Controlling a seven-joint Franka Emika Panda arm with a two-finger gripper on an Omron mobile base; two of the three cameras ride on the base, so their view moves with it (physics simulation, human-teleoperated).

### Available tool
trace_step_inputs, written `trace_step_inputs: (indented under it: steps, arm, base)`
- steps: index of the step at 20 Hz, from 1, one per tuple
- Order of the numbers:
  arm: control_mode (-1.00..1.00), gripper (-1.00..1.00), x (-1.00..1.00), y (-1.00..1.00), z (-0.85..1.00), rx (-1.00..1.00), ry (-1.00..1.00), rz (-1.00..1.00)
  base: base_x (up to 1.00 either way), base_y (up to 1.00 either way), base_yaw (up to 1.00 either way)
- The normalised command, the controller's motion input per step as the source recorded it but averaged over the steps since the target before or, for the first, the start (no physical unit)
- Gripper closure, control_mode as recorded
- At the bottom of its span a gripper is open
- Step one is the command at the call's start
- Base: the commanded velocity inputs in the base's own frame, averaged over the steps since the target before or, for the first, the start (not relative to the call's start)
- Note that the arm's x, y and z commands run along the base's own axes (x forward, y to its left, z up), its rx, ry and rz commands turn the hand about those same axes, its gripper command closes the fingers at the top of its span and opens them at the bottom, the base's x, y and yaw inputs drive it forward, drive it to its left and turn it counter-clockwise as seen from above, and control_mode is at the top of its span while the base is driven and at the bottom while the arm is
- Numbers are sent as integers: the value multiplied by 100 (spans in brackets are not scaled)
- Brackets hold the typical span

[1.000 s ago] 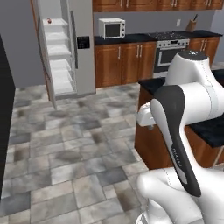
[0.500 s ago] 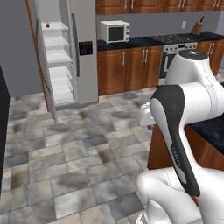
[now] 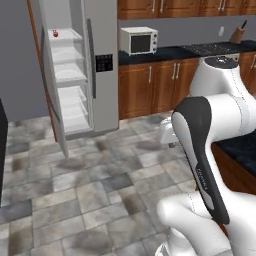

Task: Take the cupcakes from the fridge and place them on the empty tray on the dining counter.

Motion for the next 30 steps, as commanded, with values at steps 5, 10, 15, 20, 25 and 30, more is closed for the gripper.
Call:
trace_step_inputs:
  steps: [5,10,15,20,25,30]
  arm:
    - [100,-100,0,0,0,0,0,0]
    - [100,-100,0,0,0,0,0,0]
    - [100,-100,0,0,0,0,0,0]
    - [100,-100,0,0,0,0,0,0]
    - [100,-100,0,0,0,0,0,0]
    - [100,-100,0,0,0,0,0,0]
  base:
    - [100,0,0]
    - [100,0,0]
    - [100,0,1]
    - [100,0,2]
    - [100,0,4]
    - [100,0,8]
